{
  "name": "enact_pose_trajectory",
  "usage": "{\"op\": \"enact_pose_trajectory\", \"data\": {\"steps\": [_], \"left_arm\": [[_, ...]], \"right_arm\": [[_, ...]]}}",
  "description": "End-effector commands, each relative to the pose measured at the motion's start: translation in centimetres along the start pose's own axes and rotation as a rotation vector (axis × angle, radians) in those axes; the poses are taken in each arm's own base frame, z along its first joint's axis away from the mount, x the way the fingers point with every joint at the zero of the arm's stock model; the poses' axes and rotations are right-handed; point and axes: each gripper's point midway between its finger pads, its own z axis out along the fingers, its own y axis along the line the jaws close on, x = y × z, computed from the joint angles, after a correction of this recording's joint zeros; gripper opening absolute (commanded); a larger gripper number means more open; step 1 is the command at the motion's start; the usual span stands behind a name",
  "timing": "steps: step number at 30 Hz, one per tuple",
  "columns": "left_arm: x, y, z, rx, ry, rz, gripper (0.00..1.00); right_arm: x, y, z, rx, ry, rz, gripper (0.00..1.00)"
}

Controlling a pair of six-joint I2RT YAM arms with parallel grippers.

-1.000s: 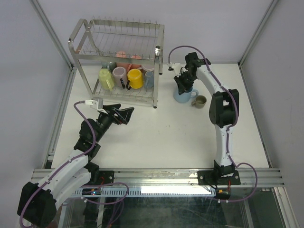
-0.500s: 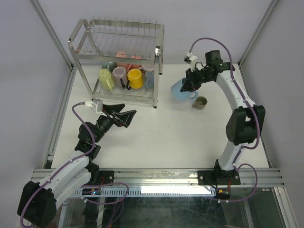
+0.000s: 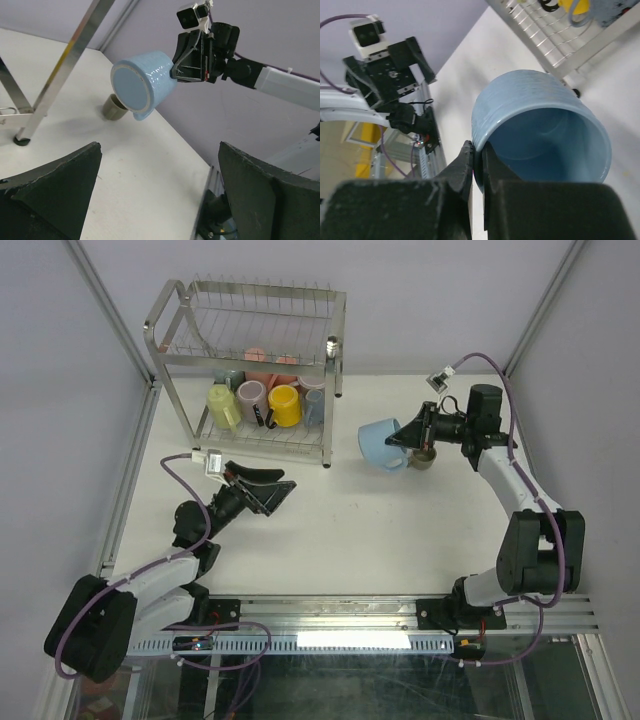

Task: Load the cups into the dish rack
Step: Pick up the cup at the center of the board.

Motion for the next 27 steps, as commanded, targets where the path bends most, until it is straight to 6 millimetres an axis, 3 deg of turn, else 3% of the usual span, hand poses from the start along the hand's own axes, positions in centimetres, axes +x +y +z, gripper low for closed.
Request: {"op": "enact_pose_trajectory", "data": {"steps": [1,11,17,21,27], "left_arm": [[-0.8,-3.6,0.1,0.174,-0.034,-0.09,0.99],[3.6,-4.4,2.8,0.161,-0.007,-0.075,0.98],[3.9,-6.1,4.3,0.251,-0.044,-0.072,0.92],[4.8,-7.1,5.6,0.283,-0.034,-0.047,0.92],[4.3,-8.7,7.5,0.324,-0.078,-0.009,0.93]], "right_arm": [[-3.8,7.0,-1.5,-0.189,-0.091,-0.206,0.0],[-3.7,8.5,-1.8,-0.22,-0.138,-0.164,0.0],[-4.5,10.6,-2.3,-0.256,-0.155,-0.105,0.0],[-5.8,12.5,-2.8,-0.311,-0.176,-0.066,0.0],[-7.9,14.7,-3.4,-0.355,-0.246,-0.016,0.0]]}}
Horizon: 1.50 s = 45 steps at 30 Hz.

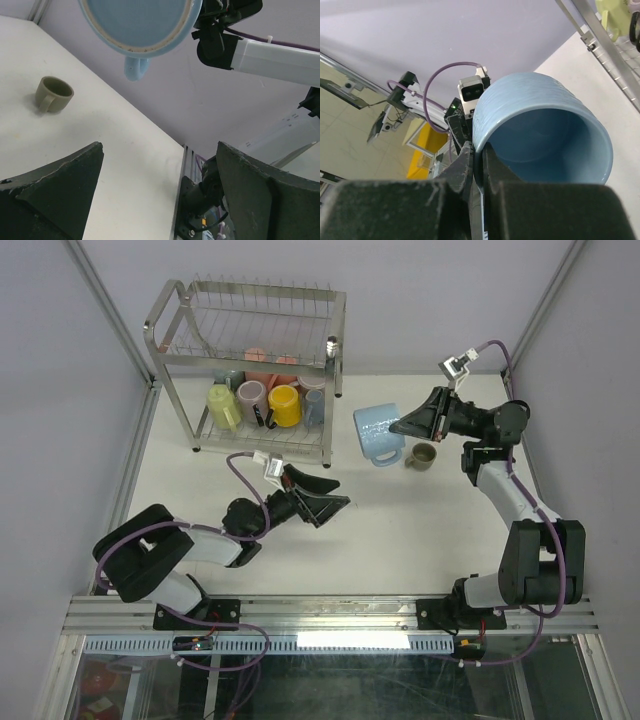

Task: Load the cups into the dish rack
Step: Pick up the cup at the center of the board, then turn the cup upside down in the dish rack.

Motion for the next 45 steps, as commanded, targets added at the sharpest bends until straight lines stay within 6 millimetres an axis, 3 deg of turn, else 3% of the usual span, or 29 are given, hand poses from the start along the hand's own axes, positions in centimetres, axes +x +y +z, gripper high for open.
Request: {"op": "enact_pose_trajectory", "data": {"steps": [1,10,18,32,39,45], "left_arm": [[-4.8,-4.3,2.3,0.16,-0.201,0.111,0.93],[-6.6,-6.5,5.2,0.237,-0.328,0.111,0.94],[-6.8,-7.9,7.9,0.272,-0.372,0.145,0.94],[-8.4,-7.6,11.5,0.274,-0.462,0.1,0.93],[-9.1,-7.4,12.8,0.276,-0.498,0.061,0.74],[-9.4,-7.3,13.4,0.279,-0.513,0.059,0.66]], "right_arm": [[-3.6,5.7,0.5,-0.092,-0.101,-0.116,0.0],[-4.6,7.9,0.6,-0.141,-0.142,-0.079,0.0],[-4.6,8.8,0.6,-0.154,-0.163,-0.082,0.0],[-4.4,10.0,0.4,-0.175,-0.182,-0.083,0.0],[-4.4,10.1,0.4,-0.181,-0.186,-0.085,0.0],[-4.2,10.0,0.3,-0.18,-0.187,-0.081,0.0]]}}
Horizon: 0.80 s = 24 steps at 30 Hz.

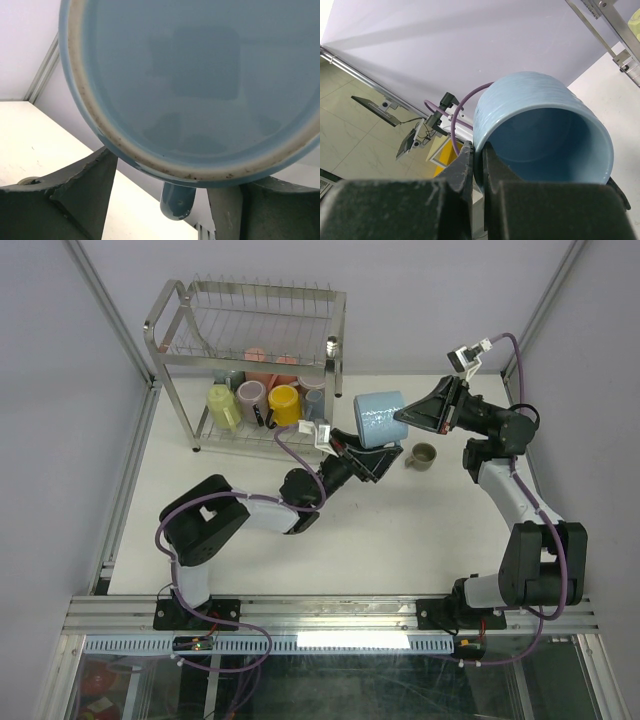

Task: Load the cups into the dish rack
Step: Turn the cup upside down in the dish rack.

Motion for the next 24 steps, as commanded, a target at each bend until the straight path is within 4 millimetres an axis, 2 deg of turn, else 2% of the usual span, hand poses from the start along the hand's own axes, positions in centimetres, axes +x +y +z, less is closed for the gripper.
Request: {"op": "enact_pose_trajectory", "data": {"steps": [1,7,9,11,12,15,21,24], "left_arm": [[-6.6,-5.7,0.9,0.208,-0.269,-0.028,0.63],[-7.1,-6.5,1.2,0.232,-0.279,-0.017,0.52],[-7.4,-6.6,1.2,0.236,-0.285,-0.007,0.45],[-7.7,-6.8,1.3,0.24,-0.291,0.0,0.32],[-7.7,-6.8,1.2,0.242,-0.29,0.003,0.2],[-8.2,-7.2,1.1,0.251,-0.294,0.011,0.0],[-8.6,-7.7,0.6,0.268,-0.283,0.031,0.0],[-8.5,-7.9,0.2,0.275,-0.272,0.034,0.0]], "right_arm": [[-1.0,4.8,0.4,-0.094,-0.083,-0.161,0.0],[-0.9,4.6,0.4,-0.088,-0.086,-0.157,0.0],[-0.7,4.6,0.3,-0.085,-0.085,-0.157,0.0],[-0.6,4.5,0.3,-0.084,-0.087,-0.157,0.0],[-0.6,4.5,0.3,-0.082,-0.087,-0.157,0.0],[-0.6,4.2,0.2,-0.073,-0.091,-0.152,0.0],[-0.3,3.3,0.0,-0.035,-0.096,-0.136,0.0],[0.0,2.8,-0.1,-0.013,-0.091,-0.144,0.06]]}}
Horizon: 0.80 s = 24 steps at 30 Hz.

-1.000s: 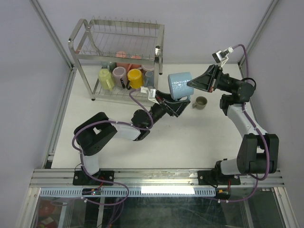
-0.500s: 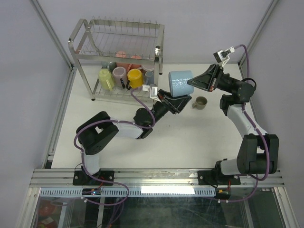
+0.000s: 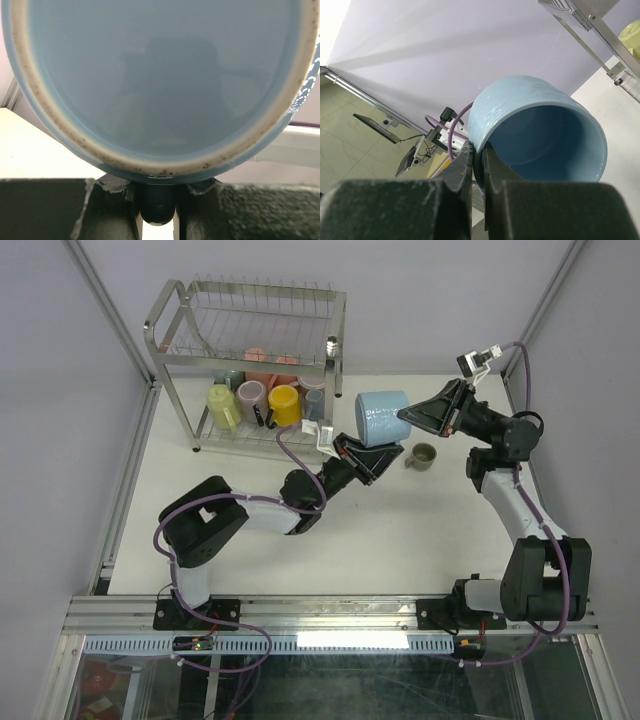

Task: Load the cups into the dish rack
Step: Turn the cup upside down in the dish rack.

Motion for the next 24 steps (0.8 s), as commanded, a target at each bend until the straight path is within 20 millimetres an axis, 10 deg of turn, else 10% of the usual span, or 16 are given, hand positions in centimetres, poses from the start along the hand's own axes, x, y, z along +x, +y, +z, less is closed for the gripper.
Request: {"op": "enact_pose_trajectory", "data": {"steps": [1,24], "left_arm": [[-8.4,-6.0,0.0,0.203,-0.272,0.044,0.0],[-11.1,-7.2,-5.3,0.192,-0.238,0.118,0.0]], "right_arm": [[0.6,2.3,0.2,-0.029,0.005,-0.158,0.09],[1.4,0.2,-0.5,0.044,0.018,-0.181,0.82]]}}
